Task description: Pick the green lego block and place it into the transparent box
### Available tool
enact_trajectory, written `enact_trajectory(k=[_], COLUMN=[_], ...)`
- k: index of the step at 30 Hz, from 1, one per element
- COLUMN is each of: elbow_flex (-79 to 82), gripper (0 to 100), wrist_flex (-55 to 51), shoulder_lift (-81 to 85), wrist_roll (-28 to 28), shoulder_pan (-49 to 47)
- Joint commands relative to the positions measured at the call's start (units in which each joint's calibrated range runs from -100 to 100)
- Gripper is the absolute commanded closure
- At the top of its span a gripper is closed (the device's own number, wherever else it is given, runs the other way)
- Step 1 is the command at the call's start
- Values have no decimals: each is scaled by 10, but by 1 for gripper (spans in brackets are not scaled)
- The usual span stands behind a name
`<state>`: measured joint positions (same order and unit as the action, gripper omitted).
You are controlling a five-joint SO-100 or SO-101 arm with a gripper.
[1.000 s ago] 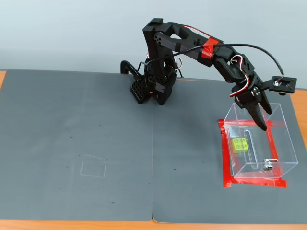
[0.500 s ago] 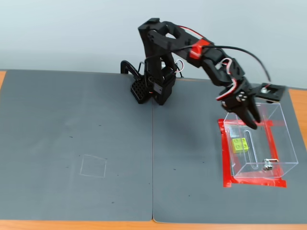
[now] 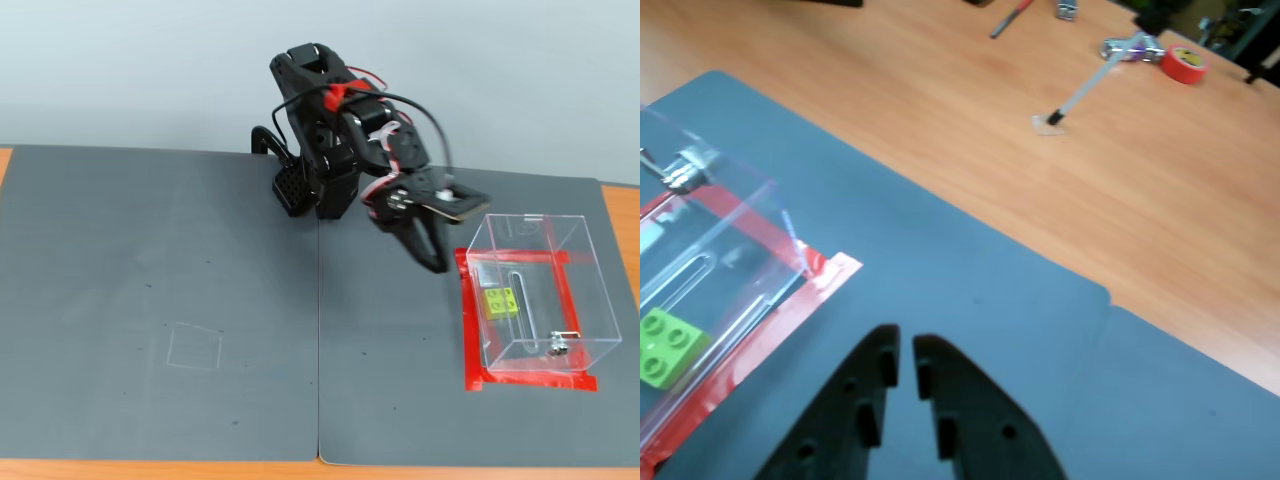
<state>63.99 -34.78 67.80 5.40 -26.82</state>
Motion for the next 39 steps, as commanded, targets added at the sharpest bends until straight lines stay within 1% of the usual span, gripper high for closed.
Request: enact_trajectory(k=[1,9,14,21,23,28,33,39], elbow_flex=[58,194,270,340,357,358,358,357], gripper=[98,98,98,98,98,98,98,98], wrist_flex=[-1,-2,-3,-71,-73,-93,-162,-165], shoulder_lift=[91,201,256,314,315,316,316,317], wrist_roll=[-2,-2,-2,-4,-18,-31,-27,-29], shoulder_pan=[55,151,195,204,206,227,237,238])
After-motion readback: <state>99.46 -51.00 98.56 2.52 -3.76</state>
